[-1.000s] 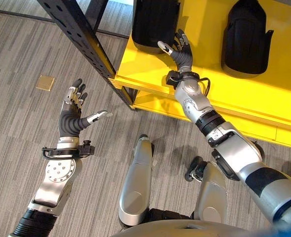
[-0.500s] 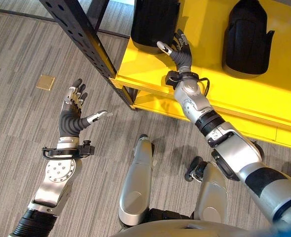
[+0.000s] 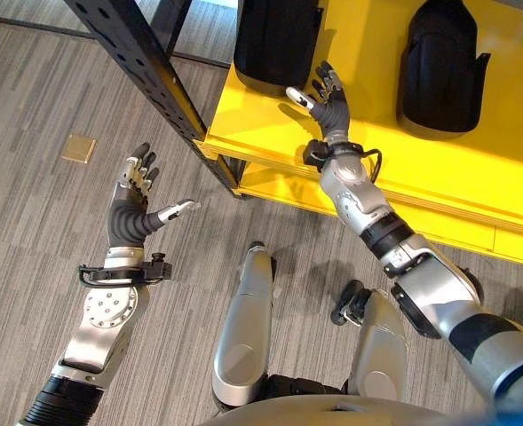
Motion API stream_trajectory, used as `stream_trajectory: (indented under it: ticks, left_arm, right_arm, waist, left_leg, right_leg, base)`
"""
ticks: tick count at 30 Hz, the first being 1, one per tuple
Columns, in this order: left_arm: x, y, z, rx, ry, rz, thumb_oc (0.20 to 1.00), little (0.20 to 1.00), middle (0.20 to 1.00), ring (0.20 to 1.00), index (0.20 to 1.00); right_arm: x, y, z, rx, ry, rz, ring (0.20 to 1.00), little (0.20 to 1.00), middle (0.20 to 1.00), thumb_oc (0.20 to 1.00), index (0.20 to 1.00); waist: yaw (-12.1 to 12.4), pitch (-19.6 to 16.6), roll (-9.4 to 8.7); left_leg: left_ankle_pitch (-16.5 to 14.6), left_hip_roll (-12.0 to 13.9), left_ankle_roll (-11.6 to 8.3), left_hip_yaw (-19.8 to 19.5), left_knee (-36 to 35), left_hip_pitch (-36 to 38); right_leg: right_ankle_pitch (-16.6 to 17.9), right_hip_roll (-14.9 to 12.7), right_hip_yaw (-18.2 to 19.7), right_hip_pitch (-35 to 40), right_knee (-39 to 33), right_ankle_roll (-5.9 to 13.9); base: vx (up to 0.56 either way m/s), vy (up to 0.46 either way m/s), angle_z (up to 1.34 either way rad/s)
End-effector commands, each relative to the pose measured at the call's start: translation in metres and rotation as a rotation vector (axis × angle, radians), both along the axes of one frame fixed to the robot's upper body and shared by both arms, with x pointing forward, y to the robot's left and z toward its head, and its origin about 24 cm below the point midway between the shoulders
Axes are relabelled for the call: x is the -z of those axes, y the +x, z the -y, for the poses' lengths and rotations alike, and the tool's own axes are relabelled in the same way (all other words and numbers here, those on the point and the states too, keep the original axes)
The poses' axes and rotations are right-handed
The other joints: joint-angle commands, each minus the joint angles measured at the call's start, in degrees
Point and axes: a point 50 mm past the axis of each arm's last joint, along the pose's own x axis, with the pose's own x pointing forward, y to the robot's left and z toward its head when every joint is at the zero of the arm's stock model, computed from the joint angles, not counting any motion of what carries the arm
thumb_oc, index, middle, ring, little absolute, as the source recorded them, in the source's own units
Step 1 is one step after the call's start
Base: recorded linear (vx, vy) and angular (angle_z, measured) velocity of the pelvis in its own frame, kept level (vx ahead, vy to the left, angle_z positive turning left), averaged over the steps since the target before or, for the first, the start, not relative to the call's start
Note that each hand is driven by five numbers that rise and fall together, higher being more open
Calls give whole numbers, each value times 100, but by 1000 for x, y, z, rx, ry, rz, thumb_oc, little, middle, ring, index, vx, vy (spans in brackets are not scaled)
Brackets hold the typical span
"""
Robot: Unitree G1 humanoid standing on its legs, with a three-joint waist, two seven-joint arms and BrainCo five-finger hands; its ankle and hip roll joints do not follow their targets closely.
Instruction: Move parts from the plastic box to the shelf.
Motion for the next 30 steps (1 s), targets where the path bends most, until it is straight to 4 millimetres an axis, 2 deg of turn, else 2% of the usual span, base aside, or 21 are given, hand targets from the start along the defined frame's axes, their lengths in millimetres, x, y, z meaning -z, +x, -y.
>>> stream_trajectory:
  ticks: [1, 10, 17, 20, 21, 24, 25, 28, 30]
  left_arm:
    - [-16, -9, 5, 51, 1, 89, 1000, 1000, 1000, 1000, 1000]
    - [-4, -9, 4, 60, 3, 29, 1000, 1000, 1000, 1000, 1000]
    - [4, -7, 6, 74, -8, -8, 1000, 1000, 1000, 1000, 1000]
    - [11, -6, 9, 89, -21, -41, 1000, 1000, 1000, 1000, 1000]
    - [16, -7, 8, 93, -31, -63, 1000, 1000, 1000, 1000, 1000]
    - [23, -8, 8, 92, -48, -94, 1000, 1000, 1000, 1000, 1000]
    - [28, -8, 7, 94, -65, -112, 1000, 1000, 1000, 1000, 1000]
    - [32, -10, 8, 107, -104, -125, 1000, 1000, 1000, 1000, 1000]
    - [38, -15, 6, 116, -132, -148, 1000, 1000, 1000, 1000, 1000]
  right_arm:
    - [-20, -5, 13, 40, 8, 126, 1000, 1000, 1000, 1000, 1000]
    - [-10, -22, 26, 32, -11, 177, 1000, 1000, 1000, 1000, 1000]
    - [1, -39, 22, -50, 6, 194, 1000, 1000, 1000, 1000, 1000]
    - [9, -51, 17, -116, 4, 205, 1000, 1000, 1000, 1000, 1000]
    - [14, -62, 17, -170, 15, 214, 1000, 1000, 1000, 1000, 1000]
    - [21, -69, 18, -198, 15, 202, 1000, 1000, 1000, 1000, 1000]
    - [28, -77, 22, -223, 14, 195, 1000, 1000, 1000, 1000, 1000]
    - [34, -84, 25, -250, 8, 191, 1000, 1000, 1000, 1000, 1000]
    - [42, -93, 36, -254, -11, 175, 1000, 1000, 1000, 1000, 1000]
  waist:
    - [-21, -100, 46]
    - [-204, -160, 66]
    - [-336, -234, 67]
    - [-427, -343, 56]
    - [-505, -429, 41]
    - [-568, -543, 36]
    - [-645, -708, 23]
    - [-712, -864, 18]
    - [-785, -1098, 14]
  left_leg:
    - [527, 56, 403, 398, -533, -123]
    - [582, 107, 337, 449, -619, 94]
    - [678, 139, 303, 449, -916, 448]
    - [802, 156, 292, 469, -1258, 769]
    - [858, 192, 283, 504, -1515, 1040]
    - [983, 228, 273, 541, -1811, 1284]
    - [1085, 262, 253, 585, -2135, 1522]
    - [1183, 319, 235, 637, -2493, 1827]
    - [1327, 385, 225, 731, -2984, 2189]
  right_leg:
    - [349, 35, 498, -2, -247, 96]
    - [288, 32, 576, 84, -206, 67]
    - [335, 92, 543, 392, -449, 70]
    - [445, 138, 489, 710, -779, 83]
    - [488, 176, 466, 957, -1026, 111]
    - [584, 225, 410, 1198, -1331, 137]
    - [641, 291, 372, 1400, -1622, 158]
    - [737, 361, 345, 1627, -1963, 190]
    - [850, 456, 320, 1907, -2433, 224]
  base:
    - [-15, -29, -8]
    - [-7, -13, -7]
    - [10, -27, -7]
    - [54, -24, -8]
    - [107, -31, -8]
    - [99, -33, -9]
    - [88, -34, -16]
    - [74, -27, -13]
    - [122, -43, -13]
